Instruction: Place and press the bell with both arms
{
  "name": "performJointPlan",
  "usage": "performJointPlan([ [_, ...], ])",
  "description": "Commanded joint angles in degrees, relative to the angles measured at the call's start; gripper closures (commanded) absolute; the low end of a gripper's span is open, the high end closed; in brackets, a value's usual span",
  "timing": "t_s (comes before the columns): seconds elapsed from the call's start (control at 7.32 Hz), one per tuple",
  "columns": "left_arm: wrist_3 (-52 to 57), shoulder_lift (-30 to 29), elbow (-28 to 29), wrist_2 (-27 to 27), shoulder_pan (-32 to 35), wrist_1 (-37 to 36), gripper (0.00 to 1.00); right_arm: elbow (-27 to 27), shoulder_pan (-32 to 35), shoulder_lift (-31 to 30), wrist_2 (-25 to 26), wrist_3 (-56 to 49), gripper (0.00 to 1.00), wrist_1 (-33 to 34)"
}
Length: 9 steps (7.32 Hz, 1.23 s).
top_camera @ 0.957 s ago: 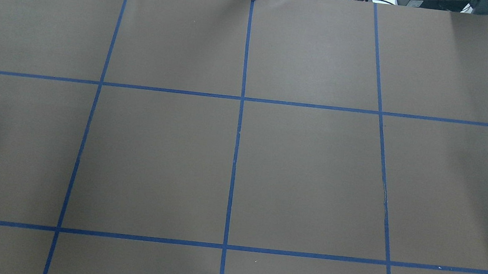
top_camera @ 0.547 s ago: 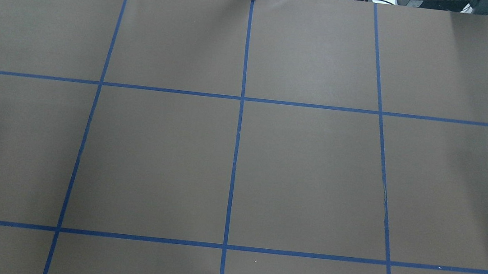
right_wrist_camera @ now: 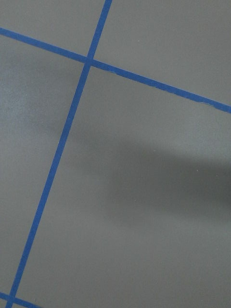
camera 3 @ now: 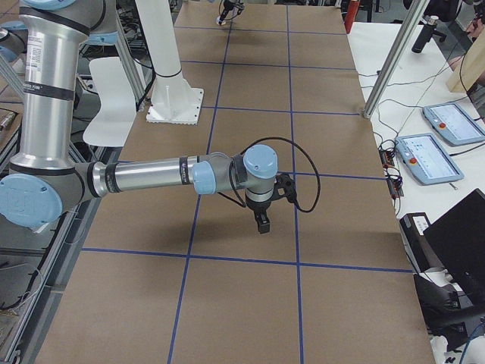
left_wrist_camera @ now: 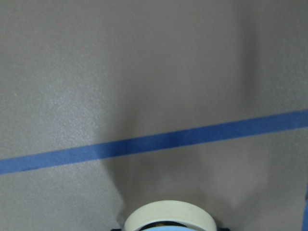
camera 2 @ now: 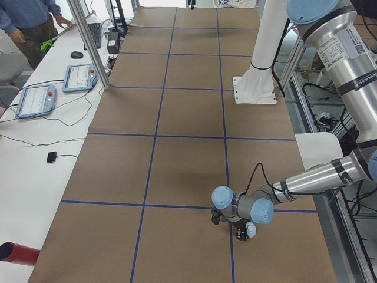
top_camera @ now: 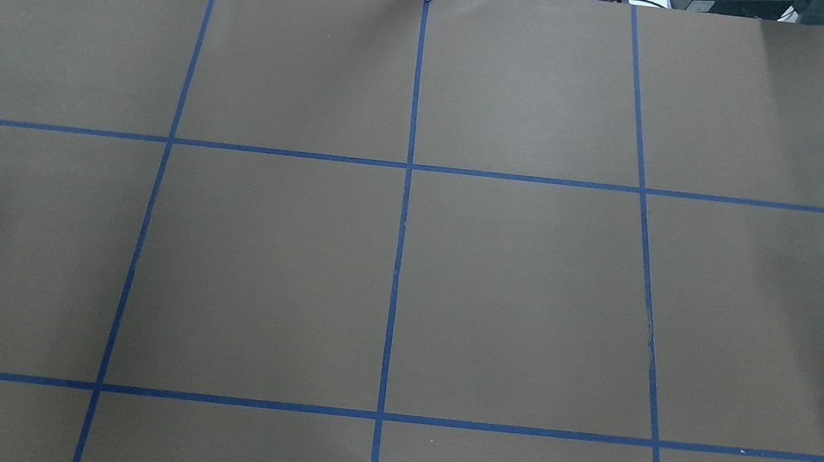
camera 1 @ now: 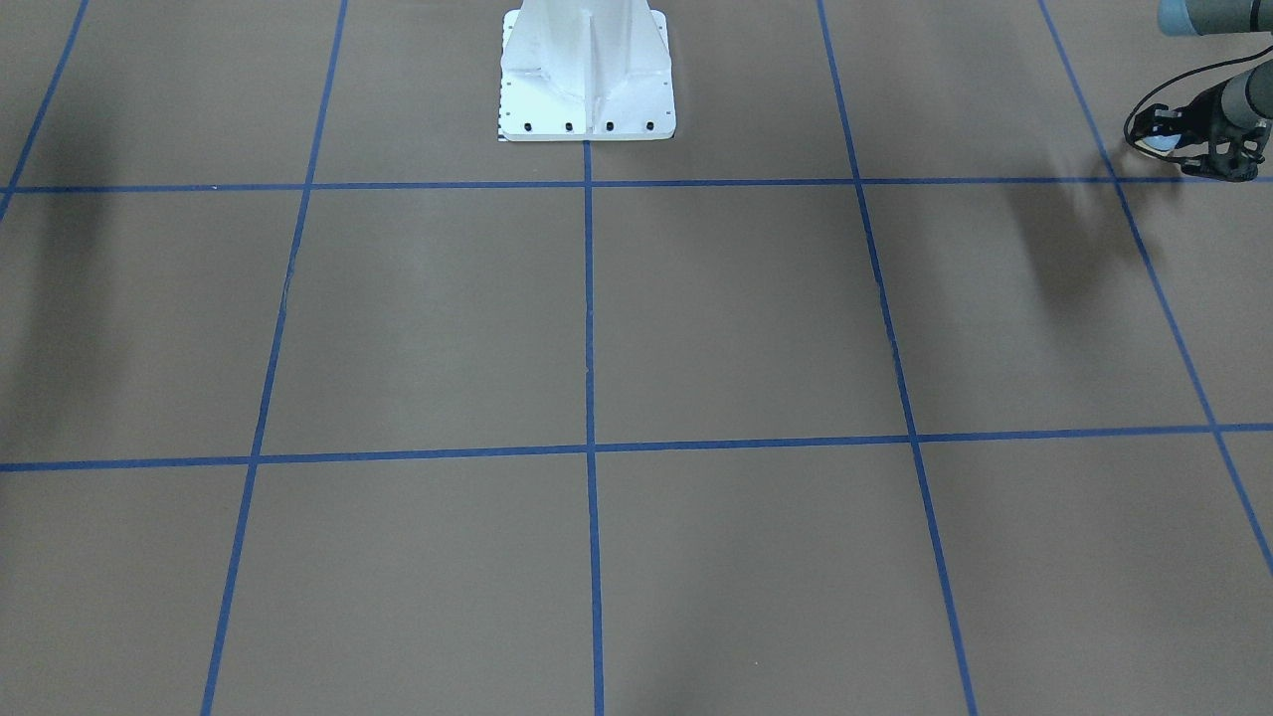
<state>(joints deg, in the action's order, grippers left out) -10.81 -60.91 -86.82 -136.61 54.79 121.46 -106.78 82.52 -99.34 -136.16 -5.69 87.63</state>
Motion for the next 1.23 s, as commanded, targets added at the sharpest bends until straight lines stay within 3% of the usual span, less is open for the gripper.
performJointPlan([
  [0.0, -0.3, 1.7, -7.7, -4.5, 0.1, -2.2, 1.00, 0.0, -0.1, 0.0, -0.2, 0.2, 0.00, 0.0],
  [0.14, -0.2, 0.8, -14.4, -4.8, 0.3, -10.7, 1.00, -0.1, -0.1, 0.0, -0.3, 0.2, 0.00, 0.0],
  [0.27, -0.2, -2.2, -22.8, -4.9, 0.4, -23.7, 1.00, -0.1, -0.1, 0.1, -0.3, 0.2, 0.00, -0.1],
  [0.55, -3.3, -18.2, -30.3, -5.1, 0.6, -46.2, 1.00, -0.1, -0.2, 0.6, -0.1, 0.2, 0.00, -0.1],
  [0.82, -15.5, -35.0, -27.6, -5.8, 0.0, -50.6, 1.00, -0.1, -0.2, 0.8, -0.1, 0.2, 0.00, -0.1],
  [1.09, -29.8, -52.5, -19.8, -5.4, -7.8, -50.7, 1.00, -0.1, -0.3, 0.8, -0.1, 0.2, 0.00, -0.1],
])
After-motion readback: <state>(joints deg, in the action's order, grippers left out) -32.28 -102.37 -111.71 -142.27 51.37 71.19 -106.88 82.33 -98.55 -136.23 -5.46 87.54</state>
